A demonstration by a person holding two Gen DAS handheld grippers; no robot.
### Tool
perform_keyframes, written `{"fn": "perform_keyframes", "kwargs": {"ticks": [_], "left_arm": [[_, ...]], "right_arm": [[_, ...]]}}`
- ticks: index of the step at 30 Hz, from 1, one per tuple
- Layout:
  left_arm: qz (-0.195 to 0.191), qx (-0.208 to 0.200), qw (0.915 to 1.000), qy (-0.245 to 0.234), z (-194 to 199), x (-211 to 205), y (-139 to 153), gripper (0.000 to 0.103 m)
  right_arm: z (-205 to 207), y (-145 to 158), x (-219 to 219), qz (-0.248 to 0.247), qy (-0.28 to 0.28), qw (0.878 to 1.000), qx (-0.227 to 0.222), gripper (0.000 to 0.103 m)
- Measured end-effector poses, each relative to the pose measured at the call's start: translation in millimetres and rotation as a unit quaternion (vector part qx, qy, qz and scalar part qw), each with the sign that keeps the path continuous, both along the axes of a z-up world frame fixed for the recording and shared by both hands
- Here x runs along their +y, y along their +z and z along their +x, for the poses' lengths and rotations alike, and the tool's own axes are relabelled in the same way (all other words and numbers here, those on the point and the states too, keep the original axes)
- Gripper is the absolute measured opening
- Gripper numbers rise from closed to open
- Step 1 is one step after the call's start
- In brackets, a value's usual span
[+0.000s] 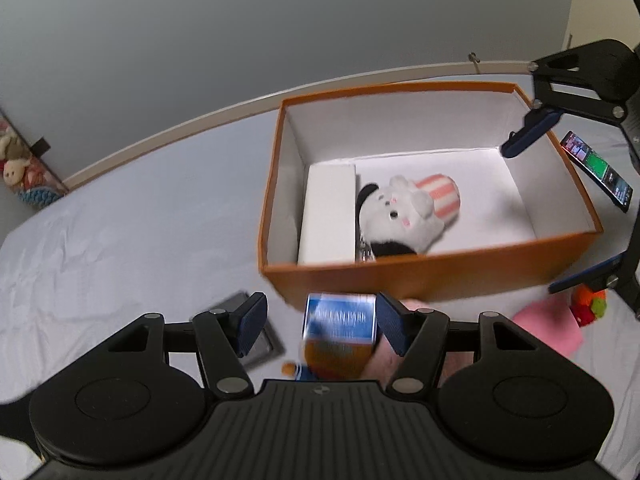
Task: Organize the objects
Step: 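Move the left tool to the tan cube while the right tool reaches the pink wallet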
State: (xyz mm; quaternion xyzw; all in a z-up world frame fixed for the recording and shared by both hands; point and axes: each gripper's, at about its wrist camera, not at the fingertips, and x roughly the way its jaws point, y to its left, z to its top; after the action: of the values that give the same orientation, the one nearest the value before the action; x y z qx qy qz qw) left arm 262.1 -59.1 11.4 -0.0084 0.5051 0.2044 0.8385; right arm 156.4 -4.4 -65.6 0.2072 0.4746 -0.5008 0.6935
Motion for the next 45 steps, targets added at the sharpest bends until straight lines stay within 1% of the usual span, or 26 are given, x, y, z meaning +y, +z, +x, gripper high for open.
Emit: {"fn": "perform_keyframes", "kwargs": {"ticks": [3, 4, 8, 12, 15, 16, 18, 19, 20, 21, 22, 23, 27, 30, 31, 32, 34, 39, 42, 45], "left_arm": [[-0.006, -0.001, 0.9999, 0.011, -16.4, -3.0, -3.9, 0.073], [-0.007, -0.001, 0.9993, 0.037, -21.0, -3.7, -6.0, 0.073], [-0.014, -0.009, 0.9984, 0.054, -40.6, -8.5, -12.9, 0.073], [0.007, -0.012, 0.9981, 0.060, -61.6, -18.2, -20.7, 0.074], [0.007, -0.011, 0.9977, 0.067, -76.4, -27.6, -32.1, 0.074], [0.005, -0.012, 0.9971, 0.074, -81.4, -32.0, -37.0, 0.074], [0.007, -0.017, 0.9968, 0.078, -90.1, -42.1, -47.6, 0.074], [0.004, -0.018, 0.9967, 0.079, -94.6, -48.4, -54.3, 0.074], [0.001, -0.018, 0.9953, 0.095, -97.4, -52.6, -58.0, 0.074], [-0.002, -0.017, 0.9954, 0.094, -100.2, -57.7, -63.6, 0.074], [-0.003, -0.017, 0.9862, 0.164, -103.2, -63.0, -69.0, 0.074], [-0.004, -0.017, 0.9837, 0.179, -105.0, -68.1, -73.6, 0.074], [-0.015, -0.008, 0.9837, 0.179, -107.1, -82.5, -92.1, 0.074], [-0.026, -0.023, 0.9841, 0.174, -108.9, -88.0, -97.0, 0.075], [-0.034, -0.025, 0.9824, 0.182, -108.8, -88.0, -97.1, 0.075], [-0.037, -0.027, 0.9777, 0.205, -108.2, -88.2, -97.0, 0.075], [-0.037, -0.025, 0.9784, 0.202, -106.4, -90.4, -97.8, 0.075], [-0.025, -0.008, 0.9827, 0.184, -103.5, -94.2, -103.8, 0.075], [-0.037, -0.002, 0.9802, 0.194, -106.0, -90.1, -108.2, 0.075], [-0.043, 0.002, 0.9791, 0.199, -107.7, -86.6, -111.2, 0.075]], "right_arm": [[6.6, -3.3, 14.4, 0.002, 0.004, 1.000, 0.001, 0.096], [9.5, 0.7, 17.4, 0.003, 0.005, 1.000, 0.000, 0.096], [22.5, -10.7, 27.9, 0.006, 0.008, 1.000, 0.000, 0.096], [36.5, -20.3, 41.0, 0.013, 0.015, 1.000, 0.003, 0.096], [40.3, -30.1, 49.5, 0.018, 0.017, 1.000, -0.001, 0.096], [41.5, -34.1, 52.6, 0.016, 0.016, 1.000, 0.000, 0.098], [46.1, -37.7, 61.8, -0.001, 0.021, 1.000, 0.006, 0.101], [47.8, -40.2, 63.6, -0.002, 0.022, 1.000, 0.002, 0.101], [48.6, -43.6, 63.8, 0.007, 0.019, 1.000, -0.009, 0.101], [50.4, -47.1, 65.0, 0.010, 0.018, 1.000, -0.014, 0.101], [52.5, -50.1, 67.7, 0.007, 0.019, 1.000, -0.014, 0.101], [55.3, -53.2, 69.6, 0.005, 0.021, 1.000, -0.013, 0.101], [65.9, -68.3, 74.9, 0.018, 0.032, 0.999, -0.012, 0.101], [70.3, -81.1, 76.1, 0.034, 0.035, 0.999, 0.003, 0.101], [70.1, -84.1, 75.8, 0.040, 0.034, 0.999, 0.007, 0.101], [69.2, -88.2, 74.4, 0.045, 0.034, 0.998, 0.013, 0.100], [69.6, -93.1, 71.9, 0.040, 0.041, 0.998, 0.030, 0.101], [74.5, -96.3, 62.0, 0.050, 0.054, 0.997, 0.038, 0.101], [80.5, -99.5, 59.1, 0.055, 0.071, 0.995, 0.052, 0.101], [84.2, -101.3, 56.5, 0.071, 0.081, 0.993, 0.042, 0.092]]}}
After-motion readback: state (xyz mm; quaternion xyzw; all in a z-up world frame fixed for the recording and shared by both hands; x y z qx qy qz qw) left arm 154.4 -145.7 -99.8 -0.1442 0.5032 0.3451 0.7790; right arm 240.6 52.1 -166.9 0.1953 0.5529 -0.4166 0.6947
